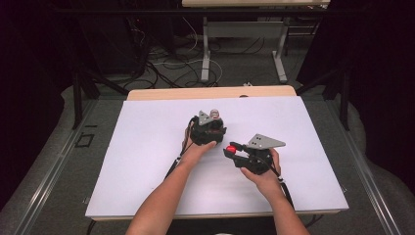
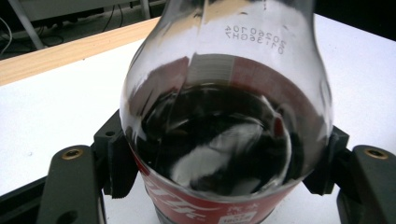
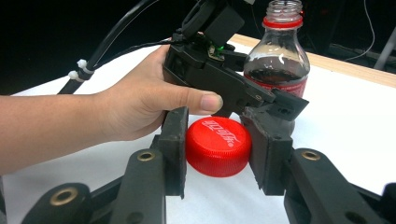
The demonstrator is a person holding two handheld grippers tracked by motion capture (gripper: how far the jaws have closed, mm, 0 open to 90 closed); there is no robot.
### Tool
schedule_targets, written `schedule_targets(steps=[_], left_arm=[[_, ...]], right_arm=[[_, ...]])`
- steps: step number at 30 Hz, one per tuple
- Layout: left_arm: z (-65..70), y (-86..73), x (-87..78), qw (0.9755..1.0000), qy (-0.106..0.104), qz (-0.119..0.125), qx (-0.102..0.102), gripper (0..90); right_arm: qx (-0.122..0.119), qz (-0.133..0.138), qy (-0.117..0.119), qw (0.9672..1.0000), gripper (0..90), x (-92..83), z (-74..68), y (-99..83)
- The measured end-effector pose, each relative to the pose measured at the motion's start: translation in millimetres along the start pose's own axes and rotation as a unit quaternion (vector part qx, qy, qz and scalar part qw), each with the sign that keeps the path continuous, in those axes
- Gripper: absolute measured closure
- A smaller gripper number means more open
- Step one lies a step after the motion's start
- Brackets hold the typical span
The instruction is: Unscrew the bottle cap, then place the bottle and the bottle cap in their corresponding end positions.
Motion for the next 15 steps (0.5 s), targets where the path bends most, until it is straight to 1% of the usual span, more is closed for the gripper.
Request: schedule_targets(steps=[2,3,4,5,7,8,9,10,11,12,13,15], left_arm=[[-0.1,0.3,-0.6,0.9999,-0.002,-0.002,-0.015,28.1],[0.1,0.4,-0.9,0.9997,-0.005,-0.002,-0.024,27.5],[-0.6,-0.1,-2.1,0.9997,-0.005,-0.007,-0.025,25.7],[-0.8,-1.1,-3.6,0.9995,-0.004,-0.011,-0.029,23.0],[0.5,-2.4,-7.2,0.9990,-0.010,-0.012,-0.043,16.3],[1.0,-2.9,-11.0,0.9988,-0.010,-0.016,-0.045,15.2],[0.1,-1.9,-14.3,0.9992,-0.008,-0.009,-0.039,13.6],[0.4,-1.3,-18.5,0.9990,-0.008,-0.009,-0.043,11.0],[0.2,-0.4,-22.3,0.9990,-0.010,-0.008,-0.044,9.1],[0.3,1.0,-26.4,0.9987,-0.007,-0.001,-0.050,7.3],[0.6,1.7,-32.5,0.9985,-0.010,-0.004,-0.054,4.8],[-0.2,3.7,-42.8,0.9984,-0.016,-0.002,-0.054,1.6]], right_arm=[[0.005,-0.001,0.001,1.0000,61.2,1.5,-1.0,-1.3],[0.003,-0.002,0.000,1.0000,61.2,2.1,-0.7,-2.3],[0.005,-0.003,0.002,1.0000,61.2,3.0,-1.1,-3.1],[-0.001,-0.005,0.005,1.0000,61.2,3.9,-0.8,-4.2],[0.004,-0.007,0.006,0.9999,61.2,7.4,-2.5,-7.3],[0.000,-0.010,0.007,0.9999,61.2,9.8,-2.8,-9.5],[0.001,-0.014,0.008,0.9999,61.2,11.7,-4.0,-11.6],[-0.001,-0.024,0.008,0.9997,61.1,13.8,-4.7,-14.2],[-0.002,-0.019,0.008,0.9998,61.2,17.8,-5.5,-16.0],[-0.005,-0.022,0.010,0.9997,61.2,20.7,-6.1,-18.3],[-0.006,-0.030,0.010,0.9995,61.1,23.6,-7.1,-21.3],[-0.017,-0.041,0.012,0.9989,61.1,30.1,-9.1,-27.6]])
Point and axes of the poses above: each handheld gripper's, and its own axes: x roughly forward along the jaws, y roughly out of its top, z roughly to its right, the point moved 7 cm from there along x, roughly forward along the jaws, and after that the axes turned 6 degrees about z, right-handed, at the moved point
